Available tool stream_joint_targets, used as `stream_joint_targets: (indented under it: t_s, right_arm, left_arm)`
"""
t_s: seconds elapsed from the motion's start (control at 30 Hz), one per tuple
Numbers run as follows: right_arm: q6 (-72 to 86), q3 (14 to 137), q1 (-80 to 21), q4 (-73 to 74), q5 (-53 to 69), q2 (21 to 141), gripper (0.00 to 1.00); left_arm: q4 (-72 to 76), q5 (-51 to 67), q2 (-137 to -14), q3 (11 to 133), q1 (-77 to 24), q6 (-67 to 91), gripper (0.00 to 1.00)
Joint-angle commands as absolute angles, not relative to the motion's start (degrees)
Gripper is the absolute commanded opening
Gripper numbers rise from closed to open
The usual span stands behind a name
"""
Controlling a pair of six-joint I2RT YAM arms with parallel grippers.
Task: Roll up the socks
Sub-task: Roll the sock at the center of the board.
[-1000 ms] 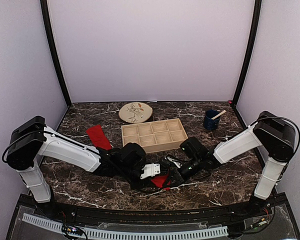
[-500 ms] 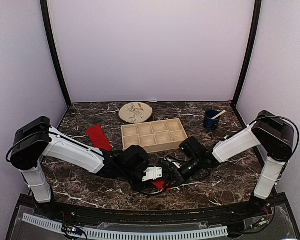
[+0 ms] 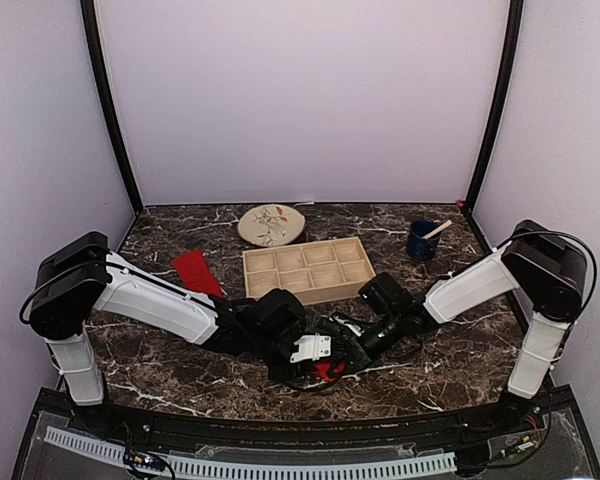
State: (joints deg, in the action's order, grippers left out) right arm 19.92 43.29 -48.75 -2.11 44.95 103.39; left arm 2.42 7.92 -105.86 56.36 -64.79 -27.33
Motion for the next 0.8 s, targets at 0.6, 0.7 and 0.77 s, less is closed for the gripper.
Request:
stream_joint_targets:
  t_s: [0.6,0.7,0.77]
  right_arm:
    - [22.85,36.12,-44.91,0.26,34.49,95.94,0.27]
    - [23.97,34.71,-44.04,-0.69,32.24,93.67,0.27]
    - [24.54,33.91,-43.59,-1.13,30.58,92.23,0.28]
  left_arm:
    - [-14.34,14.57,-111.14,65.44,-63.63,-24.09,0.00]
    - [-16.90,17.41,-111.39,67.13,-62.60,-23.00,0.00]
    - [-19.07,19.52,-111.87,68.48,-61.84,-22.34,0.00]
